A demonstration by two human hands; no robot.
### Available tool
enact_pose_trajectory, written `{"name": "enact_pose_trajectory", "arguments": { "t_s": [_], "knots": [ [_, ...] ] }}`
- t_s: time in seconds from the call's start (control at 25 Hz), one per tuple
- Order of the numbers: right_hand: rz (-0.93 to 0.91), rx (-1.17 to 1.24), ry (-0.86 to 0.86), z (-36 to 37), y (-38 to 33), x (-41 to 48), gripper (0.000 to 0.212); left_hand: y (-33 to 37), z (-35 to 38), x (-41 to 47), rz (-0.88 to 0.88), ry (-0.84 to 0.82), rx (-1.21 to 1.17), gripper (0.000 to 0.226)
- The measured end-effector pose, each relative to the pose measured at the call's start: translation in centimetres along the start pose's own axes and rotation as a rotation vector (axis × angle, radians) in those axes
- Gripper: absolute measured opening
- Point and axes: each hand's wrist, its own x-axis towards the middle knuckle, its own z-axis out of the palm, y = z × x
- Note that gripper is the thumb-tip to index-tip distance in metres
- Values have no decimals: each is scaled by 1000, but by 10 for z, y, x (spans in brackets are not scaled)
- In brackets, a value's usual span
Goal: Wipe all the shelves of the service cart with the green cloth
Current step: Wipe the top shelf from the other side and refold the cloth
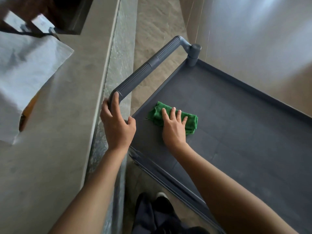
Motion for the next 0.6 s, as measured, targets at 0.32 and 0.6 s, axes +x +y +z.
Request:
{"name": "enact_pose_trajectory", "arguments": {
  "t_s": [0.32, 0.6],
  "knots": [
    [-297, -59, -145, 14, -42, -61, 65, -3, 2, 2, -9, -63, 135, 61],
    [-410, -137, -117, 11, -18, -38, 65, -3, 2, -1, 10, -37, 131, 51]
  ]
}}
